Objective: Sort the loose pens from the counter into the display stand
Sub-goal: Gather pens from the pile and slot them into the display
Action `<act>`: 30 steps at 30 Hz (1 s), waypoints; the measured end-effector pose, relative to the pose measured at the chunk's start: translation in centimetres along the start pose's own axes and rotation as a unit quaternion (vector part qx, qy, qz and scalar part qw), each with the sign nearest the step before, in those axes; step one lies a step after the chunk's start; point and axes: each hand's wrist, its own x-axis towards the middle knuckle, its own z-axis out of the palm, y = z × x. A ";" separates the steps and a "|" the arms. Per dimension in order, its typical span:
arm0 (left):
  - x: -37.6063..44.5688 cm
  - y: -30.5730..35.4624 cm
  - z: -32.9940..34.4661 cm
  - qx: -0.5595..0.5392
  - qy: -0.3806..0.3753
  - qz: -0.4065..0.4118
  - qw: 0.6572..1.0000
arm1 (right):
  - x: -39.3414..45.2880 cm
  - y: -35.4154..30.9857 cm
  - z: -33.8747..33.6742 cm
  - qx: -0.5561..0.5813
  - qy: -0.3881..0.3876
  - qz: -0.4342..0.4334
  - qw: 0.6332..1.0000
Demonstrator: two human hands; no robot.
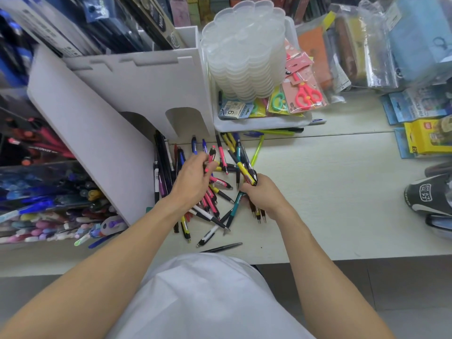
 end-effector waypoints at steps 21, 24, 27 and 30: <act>-0.3 4.2 -0.4 -0.337 -0.288 -0.197 0.875 | -1.1 -2.2 0.4 0.398 0.019 -0.103 0.912; -0.2 4.1 0.2 -0.301 -0.290 -0.166 0.893 | -1.2 -1.9 0.5 0.352 0.063 -0.127 0.925; -0.5 4.0 0.3 -0.326 -0.270 -0.187 0.887 | -1.3 -1.2 0.8 0.337 0.100 -0.111 0.930; -1.0 3.6 0.3 -0.356 -0.284 -0.215 0.864 | -1.2 -0.5 0.8 0.334 0.130 -0.095 0.929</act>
